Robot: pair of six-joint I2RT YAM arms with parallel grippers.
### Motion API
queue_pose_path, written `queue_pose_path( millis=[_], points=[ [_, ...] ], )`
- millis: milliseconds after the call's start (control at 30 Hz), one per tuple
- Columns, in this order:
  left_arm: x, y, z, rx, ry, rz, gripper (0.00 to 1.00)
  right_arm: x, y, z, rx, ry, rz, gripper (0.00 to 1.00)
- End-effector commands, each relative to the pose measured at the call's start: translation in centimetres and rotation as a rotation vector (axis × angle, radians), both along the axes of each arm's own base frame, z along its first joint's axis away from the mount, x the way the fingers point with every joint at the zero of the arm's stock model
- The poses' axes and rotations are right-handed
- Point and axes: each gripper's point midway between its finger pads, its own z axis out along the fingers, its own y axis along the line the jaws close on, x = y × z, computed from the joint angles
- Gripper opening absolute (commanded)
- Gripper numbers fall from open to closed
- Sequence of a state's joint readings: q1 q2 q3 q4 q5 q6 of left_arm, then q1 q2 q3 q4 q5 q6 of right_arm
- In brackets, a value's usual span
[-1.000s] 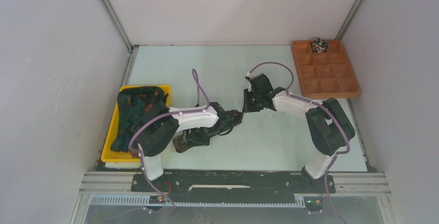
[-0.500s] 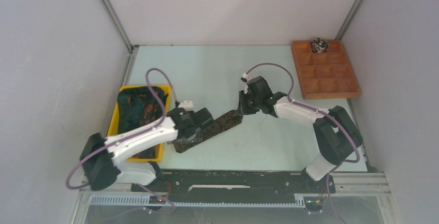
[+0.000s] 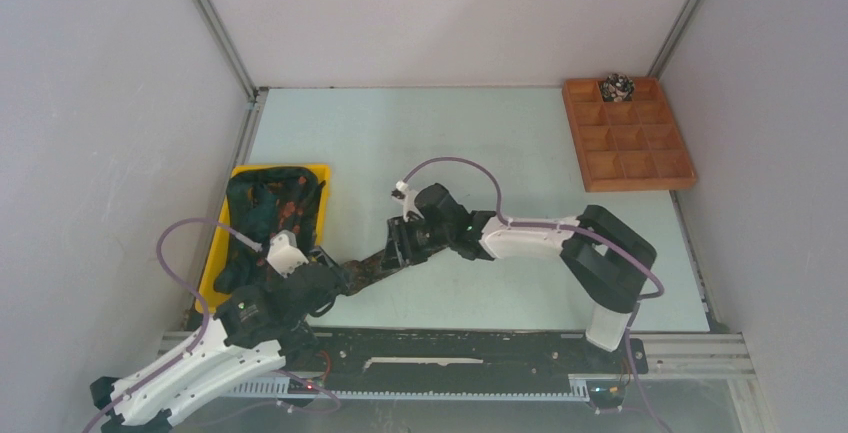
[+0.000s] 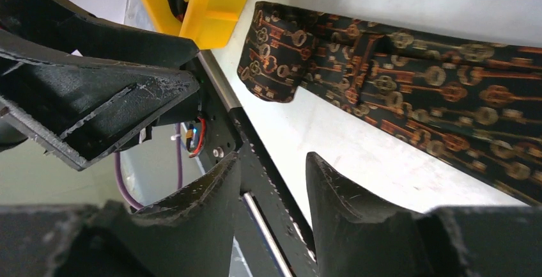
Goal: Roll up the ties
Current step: Roll the tie at the center of the board.
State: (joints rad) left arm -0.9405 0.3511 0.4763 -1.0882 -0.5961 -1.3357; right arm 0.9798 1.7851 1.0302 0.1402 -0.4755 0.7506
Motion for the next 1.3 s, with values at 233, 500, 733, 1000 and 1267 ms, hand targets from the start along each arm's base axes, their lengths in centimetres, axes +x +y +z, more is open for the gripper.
queue_pose_path(
  millis=[233,500,733,1000,1267],
  points=[
    [0.3,2.0,-0.7,0.038,0.016,0.169,0.71,-0.4,6.3,1.7,0.078,0.034,0.06,0.39],
    [0.7,1.8,-2.4,0.063,0.017,0.169,0.71,1.5,5.2,-0.3,0.01,0.022,0.033,0.38],
    [1.4,0.7,-3.2,0.075,0.01,0.133,0.75,1.6,4.8,-0.7,0.002,0.012,0.058,0.38],
    [1.9,-0.2,-4.7,0.101,0.046,0.109,0.77,1.8,4.2,-1.8,-0.028,0.026,0.061,0.37],
    [2.4,-1.0,-6.5,0.102,0.066,0.067,0.75,2.9,3.0,-2.3,-0.047,0.029,0.035,0.35]
  ],
)
